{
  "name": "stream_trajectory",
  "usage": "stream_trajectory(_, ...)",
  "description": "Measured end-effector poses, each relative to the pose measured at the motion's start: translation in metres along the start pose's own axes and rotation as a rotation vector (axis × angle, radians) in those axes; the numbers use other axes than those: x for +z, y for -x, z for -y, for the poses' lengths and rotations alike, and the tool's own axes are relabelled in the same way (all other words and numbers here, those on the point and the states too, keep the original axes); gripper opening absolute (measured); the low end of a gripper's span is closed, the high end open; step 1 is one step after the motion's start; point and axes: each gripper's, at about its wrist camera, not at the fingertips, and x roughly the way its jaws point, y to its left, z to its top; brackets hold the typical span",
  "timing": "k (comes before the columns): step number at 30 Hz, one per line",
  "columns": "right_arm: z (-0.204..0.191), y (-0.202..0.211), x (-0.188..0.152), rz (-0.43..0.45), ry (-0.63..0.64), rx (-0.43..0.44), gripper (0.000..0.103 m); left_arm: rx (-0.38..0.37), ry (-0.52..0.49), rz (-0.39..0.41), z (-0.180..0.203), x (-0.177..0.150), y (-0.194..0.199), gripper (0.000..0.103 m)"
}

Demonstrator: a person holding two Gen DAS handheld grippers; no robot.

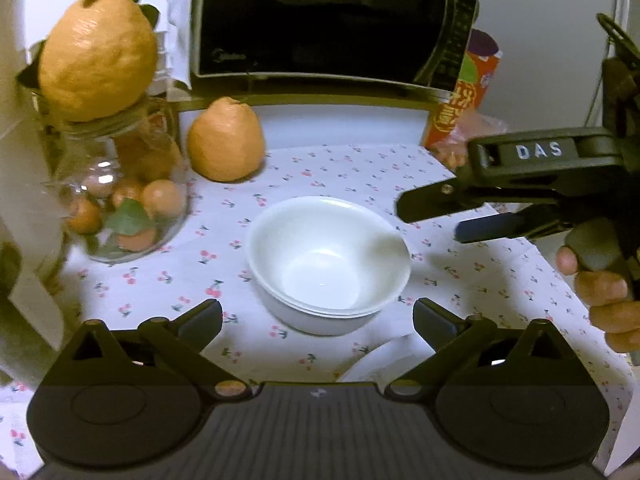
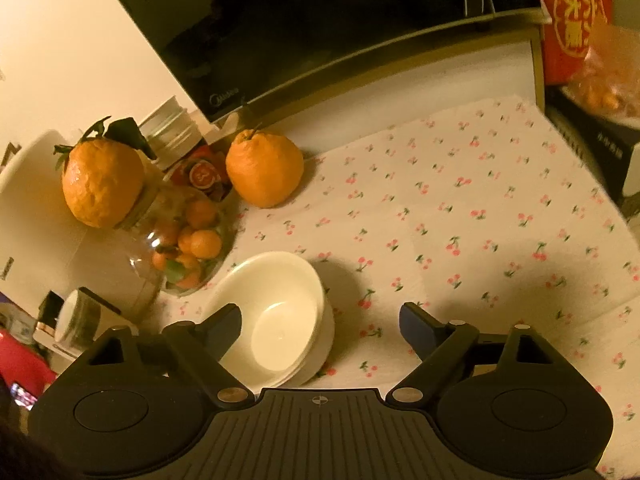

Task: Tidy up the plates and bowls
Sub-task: 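Close the right gripper on the rim of the stacked bowls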

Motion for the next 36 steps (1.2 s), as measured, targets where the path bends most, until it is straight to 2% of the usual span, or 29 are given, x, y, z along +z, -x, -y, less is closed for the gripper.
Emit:
stream_trajectory(10, 0.005, -0.033, 0.003, -0.05, -0.045, 0.003, 0.088, -0.037, -0.018, -0.061, 0.008, 0.003, -0.026, 0.102)
stream_trajectory(15, -0.002, -0.048, 0.003, -0.071, -0.018, 0.015, 0.087, -0.045, -0.017, -0.079, 0.007, 0.004, -0.037, 0.101)
stream_trajectory(19, -0.007, -0.057, 0.003, -0.082, 0.001, 0.029, 0.075, -0.049, 0.003, -0.094, 0.003, 0.006, -0.042, 0.101)
stream_trajectory(21, -0.009, -0.062, 0.003, -0.09, 0.002, 0.032, 0.065, -0.055, 0.017, -0.096, 0.001, 0.007, -0.043, 0.101)
stream_trajectory(23, -0.009, -0.067, 0.004, -0.096, 0.002, 0.03, 0.049, -0.057, 0.017, -0.097, 0.0, 0.006, -0.043, 0.1)
stream_trajectory(25, -0.009, -0.07, 0.004, -0.104, -0.003, 0.031, 0.038, -0.056, 0.014, -0.102, 0.0, 0.005, -0.044, 0.098)
stream_trajectory(28, -0.008, -0.073, 0.004, -0.094, -0.001, 0.008, 0.026, -0.059, 0.021, -0.097, -0.002, 0.005, -0.044, 0.098)
stream_trajectory(31, -0.003, -0.072, 0.004, -0.091, -0.019, 0.013, 0.022, -0.058, 0.035, -0.097, -0.004, 0.005, -0.044, 0.095)
stream_trajectory(36, -0.006, -0.065, 0.004, -0.072, -0.004, 0.016, 0.022, -0.053, 0.047, -0.085, -0.002, 0.007, -0.04, 0.094)
